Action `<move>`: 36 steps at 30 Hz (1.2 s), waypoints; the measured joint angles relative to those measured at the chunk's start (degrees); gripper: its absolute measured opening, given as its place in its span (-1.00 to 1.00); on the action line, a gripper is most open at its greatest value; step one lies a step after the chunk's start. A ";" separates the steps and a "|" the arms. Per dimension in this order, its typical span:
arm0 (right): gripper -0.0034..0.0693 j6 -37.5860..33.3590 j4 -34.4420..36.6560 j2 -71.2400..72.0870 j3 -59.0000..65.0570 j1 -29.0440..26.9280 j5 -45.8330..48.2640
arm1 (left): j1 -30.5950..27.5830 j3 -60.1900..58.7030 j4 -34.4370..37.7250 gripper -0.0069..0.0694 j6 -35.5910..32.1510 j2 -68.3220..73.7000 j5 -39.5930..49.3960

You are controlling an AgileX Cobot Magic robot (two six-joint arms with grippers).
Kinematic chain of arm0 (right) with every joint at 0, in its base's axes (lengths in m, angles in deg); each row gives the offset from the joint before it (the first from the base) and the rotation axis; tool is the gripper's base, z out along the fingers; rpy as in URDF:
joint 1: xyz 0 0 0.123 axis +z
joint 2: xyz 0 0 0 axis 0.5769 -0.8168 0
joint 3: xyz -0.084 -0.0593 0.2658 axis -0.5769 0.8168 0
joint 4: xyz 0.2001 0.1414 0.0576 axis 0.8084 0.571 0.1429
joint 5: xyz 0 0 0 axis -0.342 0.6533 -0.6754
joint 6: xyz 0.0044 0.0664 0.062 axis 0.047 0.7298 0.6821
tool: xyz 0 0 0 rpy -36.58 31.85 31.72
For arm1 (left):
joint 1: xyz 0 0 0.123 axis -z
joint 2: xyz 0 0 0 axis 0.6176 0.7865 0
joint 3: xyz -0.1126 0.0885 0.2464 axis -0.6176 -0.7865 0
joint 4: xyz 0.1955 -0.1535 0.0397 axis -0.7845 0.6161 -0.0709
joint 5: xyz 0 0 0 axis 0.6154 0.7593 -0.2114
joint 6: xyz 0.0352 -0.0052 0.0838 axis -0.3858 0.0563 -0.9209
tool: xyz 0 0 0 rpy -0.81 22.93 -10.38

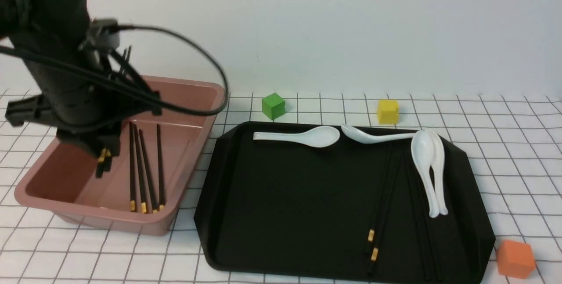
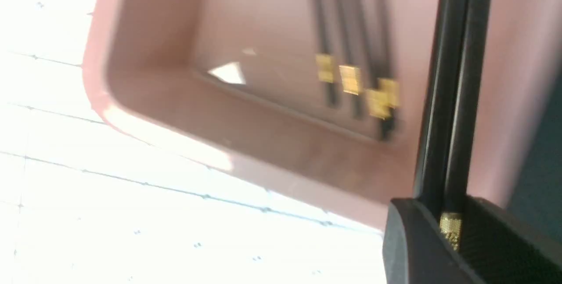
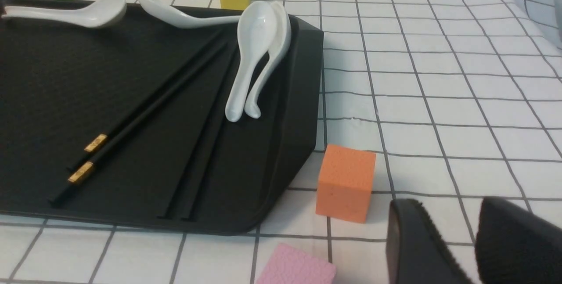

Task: On white black tablecloth take chopsticks from black tray and put them in box.

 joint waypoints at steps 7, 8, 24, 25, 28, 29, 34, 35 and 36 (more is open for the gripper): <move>-0.25 0.00 0.00 0.00 0.00 0.00 0.00 | -2.74 -0.94 -1.28 -0.44 -0.58 8.77 -10.22; -0.25 0.00 0.00 0.00 0.00 0.00 0.00 | -2.74 -0.94 -1.51 -0.41 -0.58 9.97 -11.40; -0.25 0.00 0.00 0.00 0.00 0.00 0.00 | -2.79 -1.06 1.89 -0.58 -5.91 -2.68 -0.92; -0.25 0.00 0.00 0.00 0.00 0.00 0.00 | -2.79 -2.84 1.94 -0.69 -5.96 -5.97 -1.27; -0.25 0.00 0.00 0.00 0.00 0.00 0.00 | -2.79 -10.36 3.24 -0.85 -6.28 -15.80 -4.57; -0.25 0.00 0.00 0.00 0.00 0.00 0.00 | -2.79 -14.17 4.09 -0.85 -6.33 -19.98 -6.71; -0.25 0.00 0.00 0.00 0.00 0.00 0.00 | -2.79 -35.11 6.86 -0.85 -6.53 -40.71 -24.04; -0.25 0.00 0.00 0.00 0.00 0.00 0.00 | -2.79 -40.75 7.23 -0.85 -6.54 -46.19 -29.39; -0.25 0.00 0.00 0.00 0.00 0.00 0.00 | -2.79 -46.20 7.38 -0.85 -6.54 -51.65 -33.44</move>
